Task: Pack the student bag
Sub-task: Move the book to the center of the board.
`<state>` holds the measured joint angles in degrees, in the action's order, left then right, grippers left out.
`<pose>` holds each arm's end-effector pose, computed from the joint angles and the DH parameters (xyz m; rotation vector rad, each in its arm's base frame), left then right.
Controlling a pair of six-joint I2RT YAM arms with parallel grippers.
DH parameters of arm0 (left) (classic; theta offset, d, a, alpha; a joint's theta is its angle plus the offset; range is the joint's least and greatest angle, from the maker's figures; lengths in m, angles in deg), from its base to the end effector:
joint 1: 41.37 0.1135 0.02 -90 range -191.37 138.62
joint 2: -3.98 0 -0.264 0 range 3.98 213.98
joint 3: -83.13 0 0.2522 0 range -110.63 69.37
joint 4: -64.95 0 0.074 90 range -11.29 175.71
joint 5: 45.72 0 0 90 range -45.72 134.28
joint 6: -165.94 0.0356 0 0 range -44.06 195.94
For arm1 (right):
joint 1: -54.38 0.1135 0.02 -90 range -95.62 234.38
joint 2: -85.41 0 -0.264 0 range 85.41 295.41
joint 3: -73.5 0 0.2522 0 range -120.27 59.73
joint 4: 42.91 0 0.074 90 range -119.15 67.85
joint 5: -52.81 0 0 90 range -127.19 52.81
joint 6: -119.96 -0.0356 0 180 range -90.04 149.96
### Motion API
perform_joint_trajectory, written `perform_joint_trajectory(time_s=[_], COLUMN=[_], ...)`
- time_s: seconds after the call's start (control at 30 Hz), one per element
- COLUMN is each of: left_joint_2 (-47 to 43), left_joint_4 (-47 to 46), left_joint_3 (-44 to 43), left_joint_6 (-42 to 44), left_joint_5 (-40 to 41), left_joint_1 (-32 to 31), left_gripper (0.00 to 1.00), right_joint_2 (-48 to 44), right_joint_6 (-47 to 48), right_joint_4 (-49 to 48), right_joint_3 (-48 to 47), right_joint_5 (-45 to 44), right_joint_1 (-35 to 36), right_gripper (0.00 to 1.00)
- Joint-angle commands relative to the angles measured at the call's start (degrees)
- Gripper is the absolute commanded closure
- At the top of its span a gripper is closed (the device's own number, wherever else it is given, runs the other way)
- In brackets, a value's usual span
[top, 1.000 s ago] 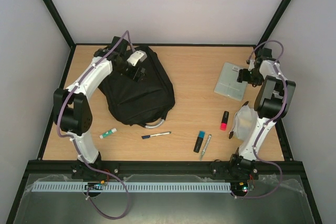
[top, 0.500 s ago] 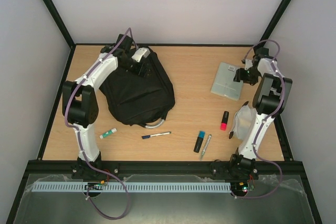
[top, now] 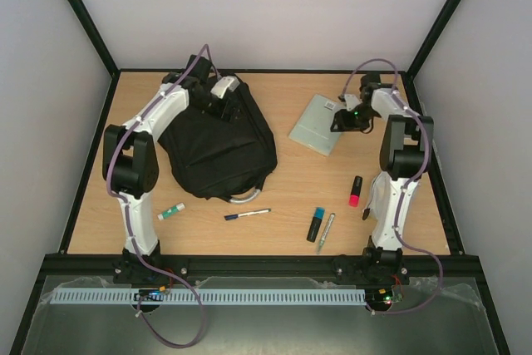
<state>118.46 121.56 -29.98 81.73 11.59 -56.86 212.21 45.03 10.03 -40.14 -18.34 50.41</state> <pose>0.4156 -0.1351 0.2596 0.6746 2.4407 -0.7986 0.4670 -0.0209 0.1690 -0.3500 2.6366 0.3421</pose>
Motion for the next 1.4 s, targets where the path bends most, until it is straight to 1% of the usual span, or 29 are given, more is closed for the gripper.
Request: perform_joint_trajectory(time_s=[0.0, 0.07, 0.17, 0.27, 0.4, 0.5, 0.63, 0.73, 0.9, 0.97, 1.07, 1.23, 1.37], left_joint_2=[1.25, 1.57, 2.12, 1.74, 0.23, -1.21, -3.17, -4.73, -5.32, -4.87, -5.02, -5.40, -5.79], left_joint_4=[-0.83, -1.46, -1.54, -1.52, -1.43, -1.00, 0.06, 1.90, 8.41, 11.40, 11.87, 11.77, 11.33], left_joint_3=[-2.36, -2.51, -2.81, -2.71, -2.98, -3.89, -4.40, -4.07, -4.89, -5.92, -5.78, -5.36, -4.65], left_joint_6=[-0.66, -0.96, -1.65, -1.70, -0.67, 0.43, 1.93, 4.15, 8.53, 9.46, 9.66, 9.69, 9.51], left_joint_5=[-2.46, -3.33, -3.94, -3.64, -2.40, -1.74, -1.06, -1.30, -0.74, -0.68, -0.49, -1.27, -1.36], left_joint_1=[-0.50, -0.87, -1.49, -1.51, -1.20, -1.16, -0.94, -0.71, -0.57, -0.55, -0.61, -0.86, -0.82], left_gripper=[0.09, 0.09, 0.09, 0.09, 0.09, 0.09, 0.08, 0.08, 0.06, 0.06, 0.06, 0.06, 0.06], right_joint_2=[3.21, 3.12, 2.26, -1.45, -6.64, -7.38, -3.49, 1.29, 10.06, 13.11, 16.24, 18.88, 20.61], right_joint_6=[0.58, 0.76, -0.65, -1.61, -1.62, -1.53, -2.80, -3.30, -2.36, -2.48, -4.03, -4.95, -4.78], right_joint_4=[4.85, 4.69, 4.61, 4.52, 4.10, 3.82, 3.13, 1.44, 0.24, -0.17, -1.18, -1.93, -0.07], right_joint_3=[0.26, 0.21, -0.47, -0.88, -0.34, -1.61, -8.48, -14.19, -25.99, -30.01, -32.57, -33.10, -33.02], right_joint_5=[1.58, 0.53, -3.52, -6.47, -8.17, -7.96, -8.48, -8.97, -7.88, -6.90, -6.78, -6.26, -1.79], right_joint_1=[3.80, 5.16, 6.46, 6.50, 6.87, 8.02, 8.80, 8.80, 8.80, 8.80, 8.76, 8.80, 8.78], right_gripper=[0.43, 0.43, 0.43, 0.41, 0.39, 0.38, 0.35, 0.29, 0.21, 0.19, 0.18, 0.15, 0.14])
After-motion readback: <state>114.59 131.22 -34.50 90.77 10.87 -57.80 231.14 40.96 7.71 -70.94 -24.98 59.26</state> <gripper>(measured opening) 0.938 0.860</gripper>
